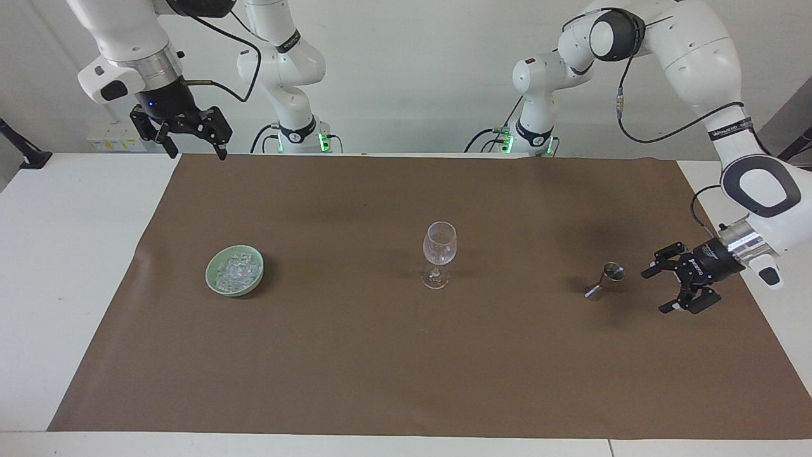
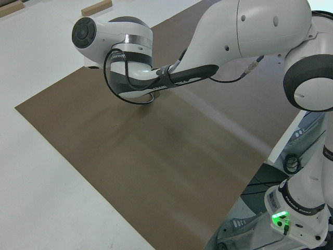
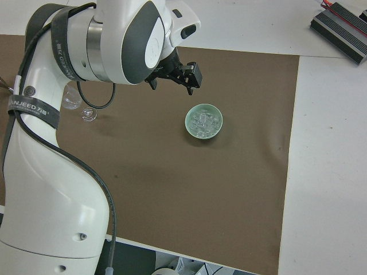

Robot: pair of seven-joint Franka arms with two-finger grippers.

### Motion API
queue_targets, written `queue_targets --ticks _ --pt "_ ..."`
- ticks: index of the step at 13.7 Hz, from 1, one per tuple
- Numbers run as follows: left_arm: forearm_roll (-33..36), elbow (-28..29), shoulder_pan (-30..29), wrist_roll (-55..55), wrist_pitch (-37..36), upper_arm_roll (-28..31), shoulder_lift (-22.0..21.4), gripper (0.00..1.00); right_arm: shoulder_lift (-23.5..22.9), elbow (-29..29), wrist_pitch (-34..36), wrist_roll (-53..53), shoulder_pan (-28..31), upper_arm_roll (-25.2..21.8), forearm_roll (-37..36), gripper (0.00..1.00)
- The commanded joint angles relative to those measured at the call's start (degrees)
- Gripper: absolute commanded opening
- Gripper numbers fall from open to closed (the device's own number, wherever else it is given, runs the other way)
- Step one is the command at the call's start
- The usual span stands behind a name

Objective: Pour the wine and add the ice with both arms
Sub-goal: 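Move the left gripper to the small silver jigger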

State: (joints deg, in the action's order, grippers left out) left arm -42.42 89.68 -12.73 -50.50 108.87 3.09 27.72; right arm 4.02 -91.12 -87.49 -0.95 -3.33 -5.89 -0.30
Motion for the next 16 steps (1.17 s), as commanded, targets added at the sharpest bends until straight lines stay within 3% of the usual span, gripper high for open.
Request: queue_targets --ticks 1,7,12,14,16 --pt "-2.75 6.28 -0.63 -3.20 3.62 -0.36 -2.75 1.00 0.81 -0.63 0.65 1.21 0.34 0.35 -0.14 1.00" --pt "-7.68 16.74 -1.85 -2.77 8.45 -0.36 -6.10 1.00 0.81 -0.63 0.65 1.30 0.34 0.26 -0.14 1.00" --pt "-8.81 17.72 -2.56 -2.06 9.25 -0.45 -6.28 1.00 0.81 -0.63 0.65 1.30 0.34 0.26 -0.06 1.00" --pt "-16.78 22.62 -2.73 -1.63 11.70 -0.45 -6.80 1.00 0.81 -0.63 0.65 1.30 0.34 0.26 -0.14 1.00" --pt "-20.15 24.58 -2.48 -0.57 12.68 -0.45 -7.16 1.00 0.81 -0.63 0.65 1.30 0.34 0.26 -0.14 1.00"
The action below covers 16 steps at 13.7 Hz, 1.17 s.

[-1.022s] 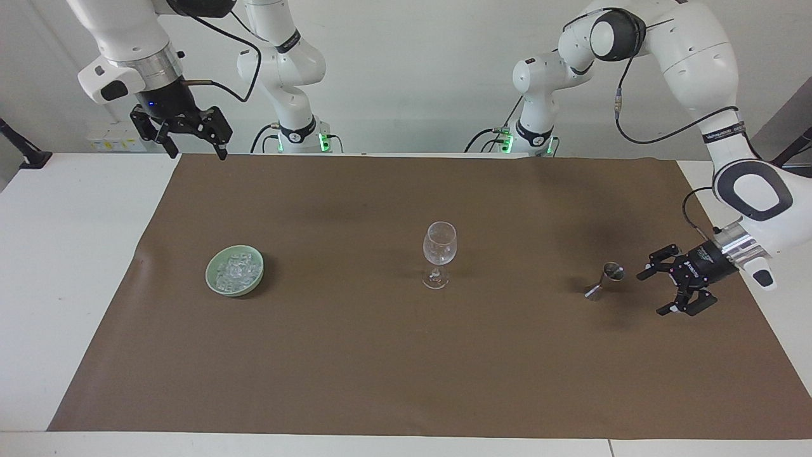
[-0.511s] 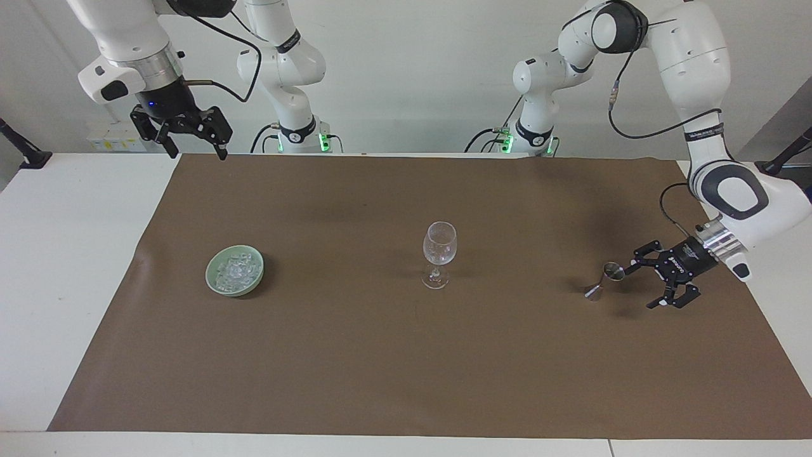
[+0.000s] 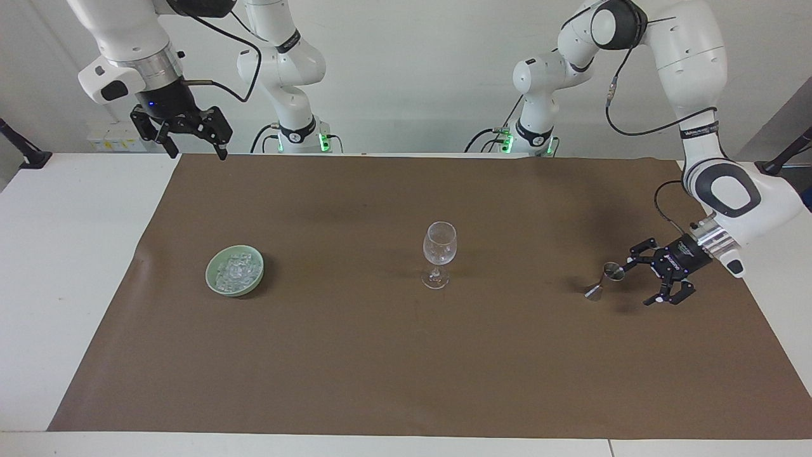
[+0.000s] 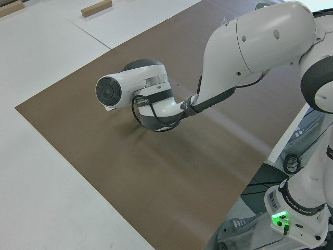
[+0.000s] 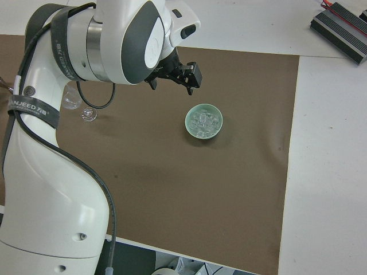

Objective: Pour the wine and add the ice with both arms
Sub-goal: 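Move the left gripper to the small silver jigger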

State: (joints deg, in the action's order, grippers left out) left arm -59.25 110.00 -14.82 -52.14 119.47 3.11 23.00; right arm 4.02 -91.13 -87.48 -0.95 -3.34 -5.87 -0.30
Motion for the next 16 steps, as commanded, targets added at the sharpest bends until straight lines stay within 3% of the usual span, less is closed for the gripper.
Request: queue_targets --ticks 1,5,7,16 --pt "-4.03 4.26 -0.39 1.17 1.74 -0.47 -2.26 1.00 0.81 -0.63 0.65 1.30 0.35 0.24 -0.14 1.00" --pt "-4.38 4.52 -0.65 6.42 -4.40 -0.65 -1.73 1.00 0.81 -0.63 0.65 1.30 0.35 0.24 -0.14 1.00" --pt "-7.70 5.14 -1.44 11.78 -8.79 -0.56 -0.60 1.00 0.81 -0.63 0.65 1.30 0.35 0.24 -0.14 1.00" --pt "-15.63 6.45 -4.34 20.94 -15.58 -0.65 3.27 1.00 0.81 -0.63 0.65 1.30 0.35 0.33 -0.06 1.00"
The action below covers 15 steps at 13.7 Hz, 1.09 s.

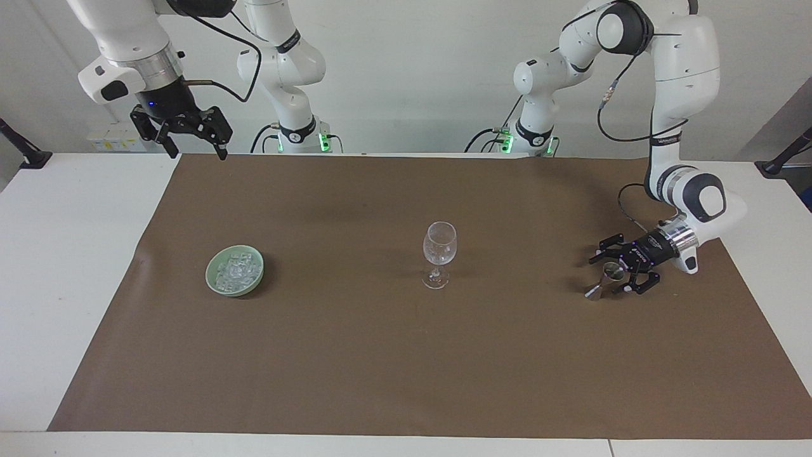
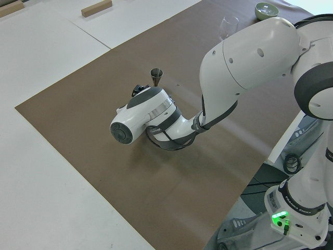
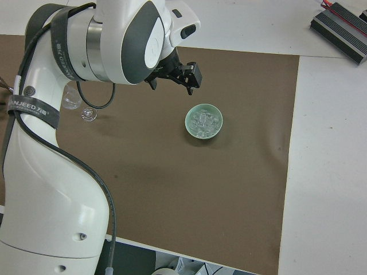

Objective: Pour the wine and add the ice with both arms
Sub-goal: 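Close the left gripper around the silver jigger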

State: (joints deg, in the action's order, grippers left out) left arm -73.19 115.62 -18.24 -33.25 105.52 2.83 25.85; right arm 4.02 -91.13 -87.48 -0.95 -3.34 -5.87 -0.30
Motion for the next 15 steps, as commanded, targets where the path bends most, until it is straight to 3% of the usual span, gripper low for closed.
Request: queue_targets --ticks 1,7,11,15 --pt "-2.73 1.01 -0.84 2.57 -2.50 -0.37 0.60 1.00 0.81 -0.63 0.65 1.30 0.35 0.24 -0.06 1.00" --pt "-6.70 1.37 -0.57 4.51 -4.45 -0.28 1.40 1.00 0.81 -0.63 0.65 1.30 0.35 0.24 -0.14 1.00" --pt "-7.75 1.54 -0.49 4.51 -4.53 -0.28 1.40 0.88 0.81 -0.63 0.65 1.30 0.35 0.33 -0.06 1.00" --pt "-7.84 1.54 -0.57 4.51 -4.53 -0.37 1.31 0.86 0.81 -0.63 0.65 1.30 0.35 0.24 -0.06 1.00"
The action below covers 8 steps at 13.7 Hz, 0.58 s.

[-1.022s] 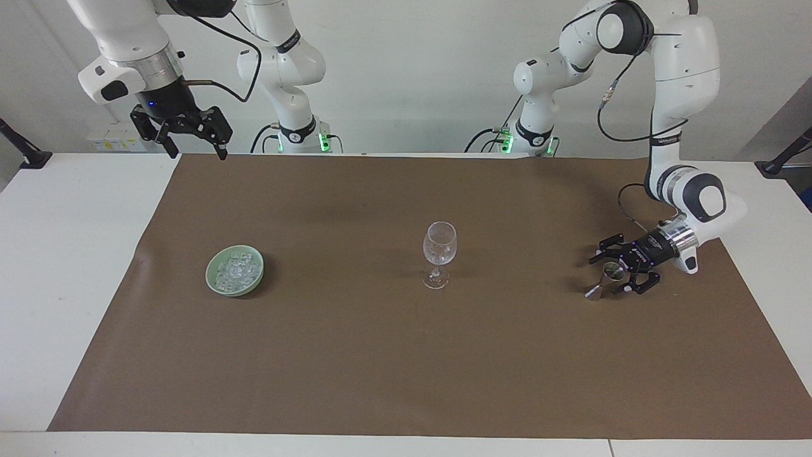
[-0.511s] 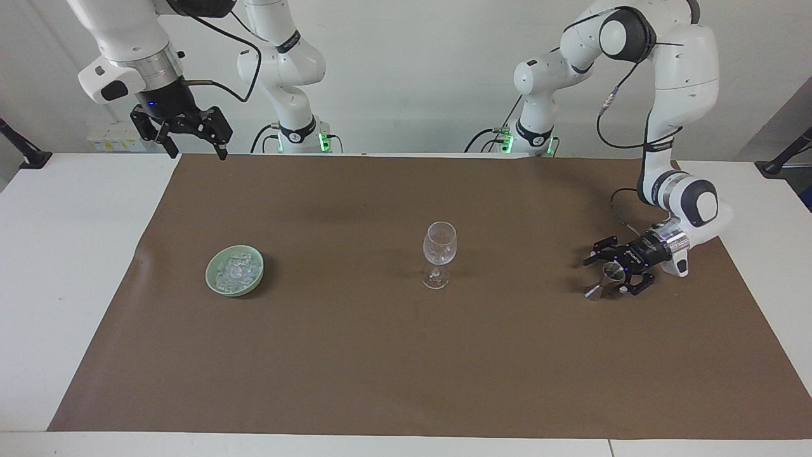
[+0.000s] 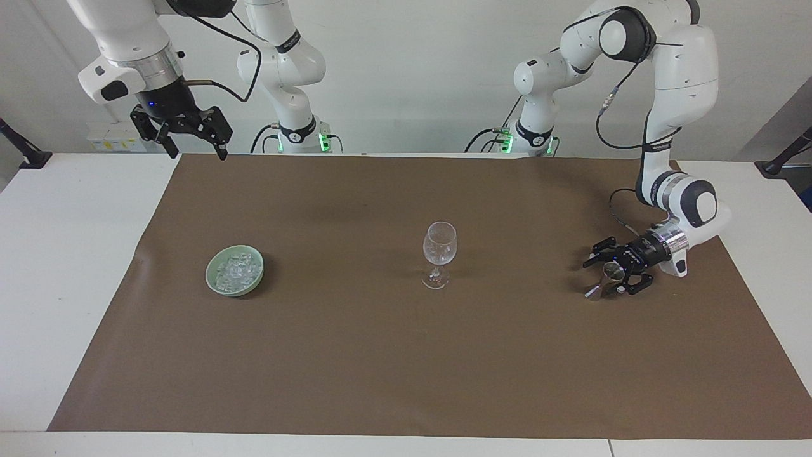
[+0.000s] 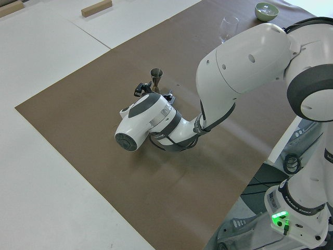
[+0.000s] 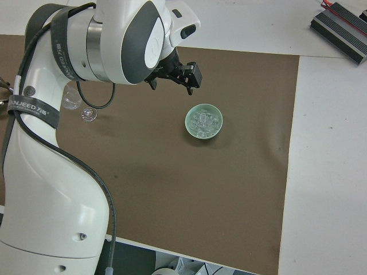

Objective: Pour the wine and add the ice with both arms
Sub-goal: 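Close the left gripper around the silver jigger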

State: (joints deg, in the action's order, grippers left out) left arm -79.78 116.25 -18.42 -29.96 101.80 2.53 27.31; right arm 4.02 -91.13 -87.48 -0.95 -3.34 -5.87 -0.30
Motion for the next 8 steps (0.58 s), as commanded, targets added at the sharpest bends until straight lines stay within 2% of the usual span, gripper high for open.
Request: queue_targets --ticks 1,8 --pt "-1.43 0.91 -0.39 1.22 -0.82 -0.07 -0.07 0.85 0.81 -0.63 0.65 1.30 0.36 0.33 -0.06 1.00" --pt "-2.48 1.00 -0.48 1.22 -0.99 -0.07 -0.16 0.54 0.81 -0.63 0.65 1.30 0.36 0.33 -0.06 1.00"
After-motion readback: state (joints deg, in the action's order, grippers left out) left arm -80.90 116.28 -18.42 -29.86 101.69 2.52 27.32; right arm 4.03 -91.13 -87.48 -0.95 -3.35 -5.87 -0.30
